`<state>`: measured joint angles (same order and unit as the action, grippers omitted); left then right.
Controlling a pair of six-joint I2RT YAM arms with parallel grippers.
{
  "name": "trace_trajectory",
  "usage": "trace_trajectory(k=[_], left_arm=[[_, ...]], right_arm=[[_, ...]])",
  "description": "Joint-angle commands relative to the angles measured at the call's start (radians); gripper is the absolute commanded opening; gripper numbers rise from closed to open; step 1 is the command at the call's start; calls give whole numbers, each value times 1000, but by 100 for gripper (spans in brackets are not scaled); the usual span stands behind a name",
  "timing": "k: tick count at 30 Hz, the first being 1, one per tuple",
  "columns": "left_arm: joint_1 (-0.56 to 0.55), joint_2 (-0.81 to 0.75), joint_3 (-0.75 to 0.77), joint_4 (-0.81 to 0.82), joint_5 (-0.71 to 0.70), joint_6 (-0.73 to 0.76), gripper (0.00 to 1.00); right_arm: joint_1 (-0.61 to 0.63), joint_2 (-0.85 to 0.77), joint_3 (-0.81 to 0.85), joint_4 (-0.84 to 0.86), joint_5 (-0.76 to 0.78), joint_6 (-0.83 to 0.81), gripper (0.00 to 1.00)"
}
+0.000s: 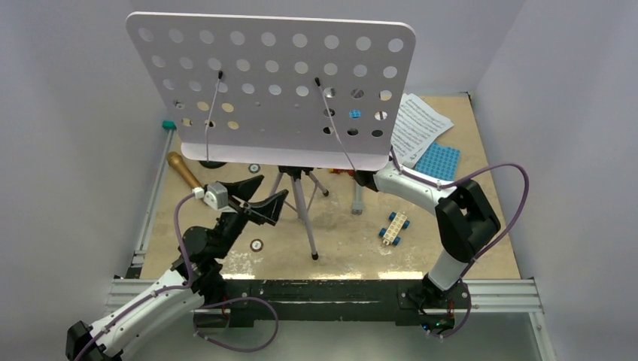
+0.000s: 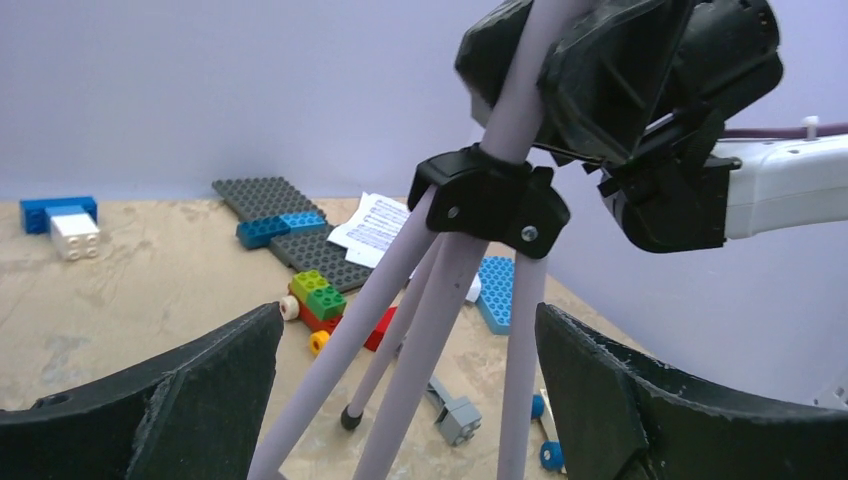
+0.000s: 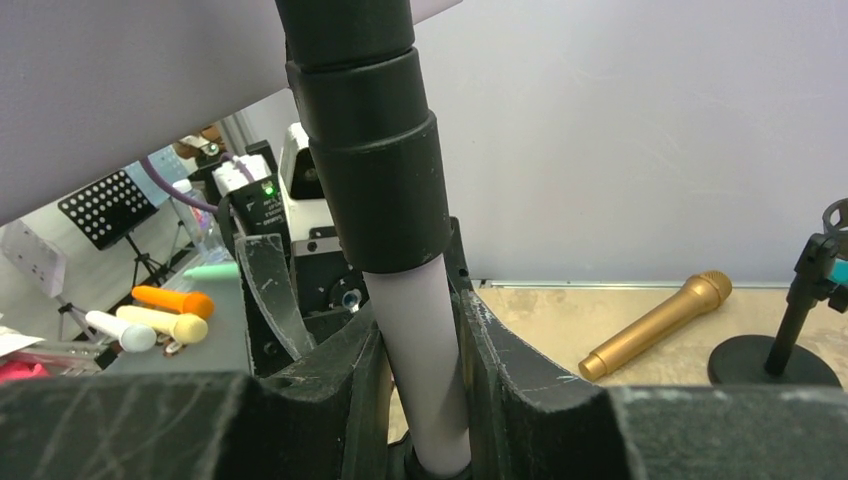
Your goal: Pack up the instrument practice props
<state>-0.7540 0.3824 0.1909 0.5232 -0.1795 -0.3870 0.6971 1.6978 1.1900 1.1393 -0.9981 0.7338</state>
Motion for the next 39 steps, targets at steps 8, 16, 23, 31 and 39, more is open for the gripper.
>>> trace_trajectory(k=[8, 16, 23, 31, 39], left_arm=[[-3, 203, 60, 230, 174, 4, 100], [-3, 338, 25, 372, 227, -9, 100], [-4, 420, 26, 375, 303, -3, 97], [-5, 539, -39, 493, 332, -69, 64], [-25, 637, -104, 587, 319, -120, 45]], right_arm=[[0, -105, -18, 81, 70, 147, 0], [1, -136, -71, 78, 69, 116, 0], [0, -154, -187, 70, 62, 54, 0], [-1, -182, -363, 81, 92, 0, 0], [0, -199, -468, 75, 126, -41, 0]])
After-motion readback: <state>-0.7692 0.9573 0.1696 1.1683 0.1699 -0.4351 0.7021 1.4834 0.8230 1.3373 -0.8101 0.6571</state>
